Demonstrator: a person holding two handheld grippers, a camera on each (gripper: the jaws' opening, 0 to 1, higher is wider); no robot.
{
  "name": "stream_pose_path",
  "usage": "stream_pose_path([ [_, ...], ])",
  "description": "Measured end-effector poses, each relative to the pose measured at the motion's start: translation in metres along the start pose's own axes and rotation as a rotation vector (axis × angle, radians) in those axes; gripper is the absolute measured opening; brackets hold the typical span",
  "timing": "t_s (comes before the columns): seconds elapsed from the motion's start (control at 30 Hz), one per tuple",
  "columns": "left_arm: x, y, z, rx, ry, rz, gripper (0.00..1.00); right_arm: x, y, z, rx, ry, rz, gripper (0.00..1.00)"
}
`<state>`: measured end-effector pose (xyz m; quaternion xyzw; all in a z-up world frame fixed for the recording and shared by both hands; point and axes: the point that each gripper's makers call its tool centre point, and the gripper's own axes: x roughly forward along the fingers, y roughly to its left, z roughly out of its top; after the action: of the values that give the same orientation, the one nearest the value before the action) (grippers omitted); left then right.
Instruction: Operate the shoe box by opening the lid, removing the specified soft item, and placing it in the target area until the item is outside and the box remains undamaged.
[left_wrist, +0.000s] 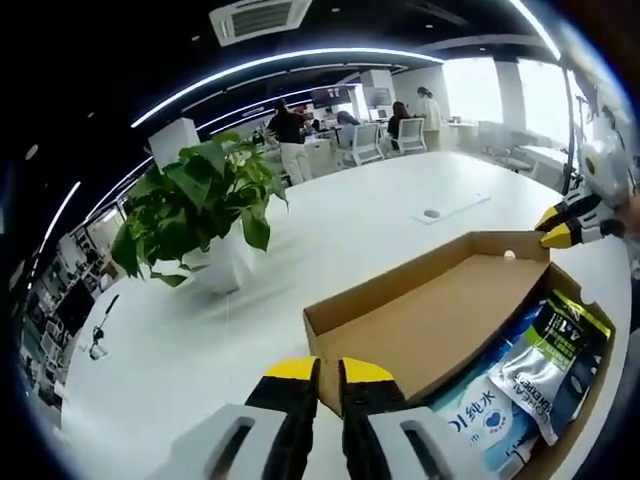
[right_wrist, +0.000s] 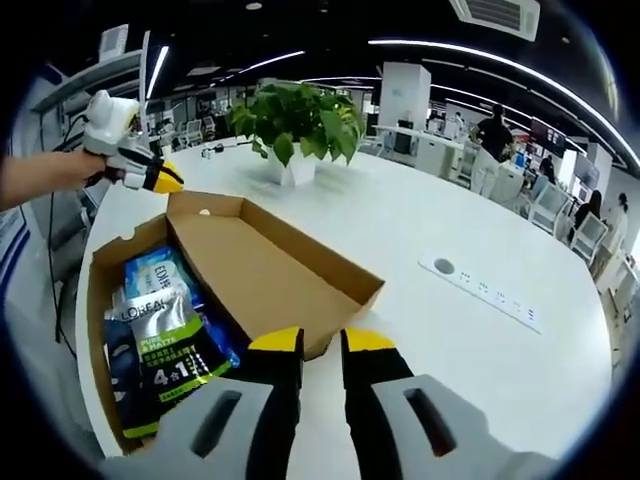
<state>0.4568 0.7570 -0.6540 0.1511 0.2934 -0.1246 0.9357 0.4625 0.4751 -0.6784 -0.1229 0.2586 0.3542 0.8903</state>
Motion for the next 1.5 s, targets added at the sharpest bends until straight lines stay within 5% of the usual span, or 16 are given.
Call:
stream_pose_path([
  [0.27, -0.014, -0.016, 0.002, -0.005, 0.006, -0.021, 0.14, -0.017, 0.006, 0.001, 0.026, -0.001, 0.009, 0.25],
  [0.77, -0.038, -0.063, -0.027, -0.016, 0.087, -0.148, 0.26, -0.053, 0.025, -0.012, 0.031, 0.014, 0.027, 0.43],
  [1.5, -0.055, -0.145, -0.065, -0.08, 0.223, -0.403, 0.3, -0.104, 0.056, -0.032, -0.025, -0.01, 0.065, 0.61],
])
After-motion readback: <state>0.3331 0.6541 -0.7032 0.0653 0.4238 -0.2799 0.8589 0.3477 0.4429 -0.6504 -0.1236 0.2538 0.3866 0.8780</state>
